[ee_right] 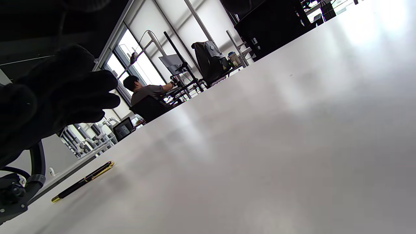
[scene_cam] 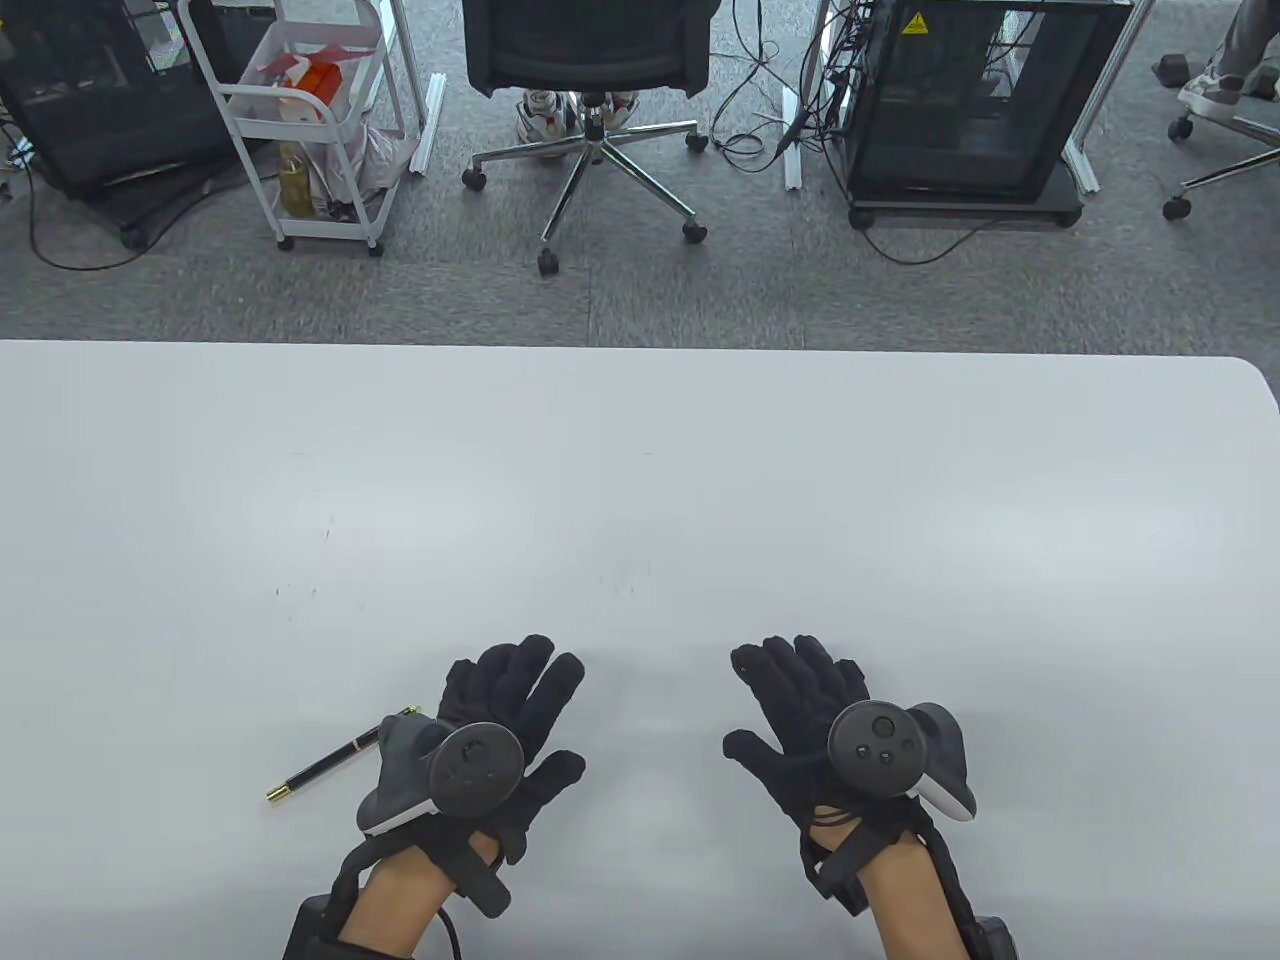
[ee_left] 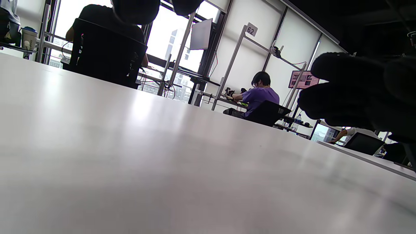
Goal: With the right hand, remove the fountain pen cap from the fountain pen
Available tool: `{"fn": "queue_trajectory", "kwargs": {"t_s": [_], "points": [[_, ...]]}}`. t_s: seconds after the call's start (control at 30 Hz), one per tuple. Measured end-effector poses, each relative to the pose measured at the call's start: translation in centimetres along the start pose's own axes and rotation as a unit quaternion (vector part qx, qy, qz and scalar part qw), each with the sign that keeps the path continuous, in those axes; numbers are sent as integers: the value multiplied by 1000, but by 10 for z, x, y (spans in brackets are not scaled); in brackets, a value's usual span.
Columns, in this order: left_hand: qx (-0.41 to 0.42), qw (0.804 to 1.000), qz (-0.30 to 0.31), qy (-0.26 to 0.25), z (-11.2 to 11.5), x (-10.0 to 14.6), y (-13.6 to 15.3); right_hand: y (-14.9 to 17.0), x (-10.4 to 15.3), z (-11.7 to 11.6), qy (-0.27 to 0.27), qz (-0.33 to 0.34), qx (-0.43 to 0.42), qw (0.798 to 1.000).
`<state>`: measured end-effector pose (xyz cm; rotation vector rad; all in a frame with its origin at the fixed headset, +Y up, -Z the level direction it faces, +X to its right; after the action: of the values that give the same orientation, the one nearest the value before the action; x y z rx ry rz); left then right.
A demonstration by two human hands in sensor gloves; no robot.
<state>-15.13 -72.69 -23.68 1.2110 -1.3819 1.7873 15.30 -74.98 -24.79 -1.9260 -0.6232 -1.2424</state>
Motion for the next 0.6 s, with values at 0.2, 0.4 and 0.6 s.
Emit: {"fn": "queue_trajectory", "kwargs": {"t_s": [0.2, 0.4, 0.6], "points": [[10, 1000, -14, -9, -5, 4, 7, 2, 1, 2, 3, -5, -4, 1000], [10, 1000, -28, -11, -7, 7, 14, 3, 1, 4, 6, -7, 1, 1000], [24, 998, -63, -16, -17, 10, 29, 0, 3, 8, 15, 1, -2, 1000]]}}
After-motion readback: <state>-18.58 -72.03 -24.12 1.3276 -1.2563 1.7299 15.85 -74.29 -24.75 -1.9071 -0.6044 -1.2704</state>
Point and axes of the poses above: the tracker on the back of each hand, its own y axis roughly to the little-finger side, its own x axis roughly from the fingertips to the wrist, z = x × y, the point moved 3 cm from there along -x, roughly from the wrist to the fingertips, and after that the axes turned 2 degrees about -z, right-handed, at the moved point
